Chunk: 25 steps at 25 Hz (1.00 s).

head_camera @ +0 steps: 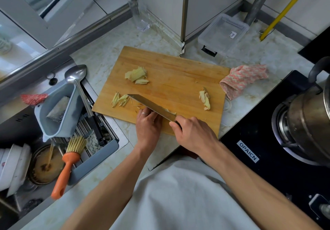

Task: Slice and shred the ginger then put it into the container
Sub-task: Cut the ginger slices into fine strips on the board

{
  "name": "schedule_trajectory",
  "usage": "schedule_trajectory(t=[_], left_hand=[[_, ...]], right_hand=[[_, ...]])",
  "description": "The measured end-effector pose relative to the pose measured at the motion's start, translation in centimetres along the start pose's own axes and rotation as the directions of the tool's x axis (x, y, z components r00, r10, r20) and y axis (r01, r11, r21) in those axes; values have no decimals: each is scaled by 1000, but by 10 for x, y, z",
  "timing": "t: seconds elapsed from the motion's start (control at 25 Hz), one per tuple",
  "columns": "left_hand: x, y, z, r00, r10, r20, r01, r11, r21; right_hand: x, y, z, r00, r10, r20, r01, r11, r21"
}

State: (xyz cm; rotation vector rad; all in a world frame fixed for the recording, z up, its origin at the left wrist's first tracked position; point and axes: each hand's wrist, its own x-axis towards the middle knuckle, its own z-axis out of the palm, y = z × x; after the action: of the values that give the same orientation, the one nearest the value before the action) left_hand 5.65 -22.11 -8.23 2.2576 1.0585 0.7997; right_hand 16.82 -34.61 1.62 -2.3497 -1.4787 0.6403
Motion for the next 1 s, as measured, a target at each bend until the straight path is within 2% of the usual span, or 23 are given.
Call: schedule_trajectory(t=[0.48, 0.76, 1.0], left_hand=[[0, -3, 2, 1000, 15, -26, -16, 1000, -26], [-1, -3, 3, 999, -9, -34, 8, 999, -41], [-2, 1, 4, 997, -39, -65, 35, 998, -60]], right_hand=[[0, -4, 1, 1000, -13, 9, 13, 1000, -23], [0, -2, 6, 999, -32, -24, 31, 999, -30], [0, -8, 4, 1000, -24, 2, 25, 999, -31]])
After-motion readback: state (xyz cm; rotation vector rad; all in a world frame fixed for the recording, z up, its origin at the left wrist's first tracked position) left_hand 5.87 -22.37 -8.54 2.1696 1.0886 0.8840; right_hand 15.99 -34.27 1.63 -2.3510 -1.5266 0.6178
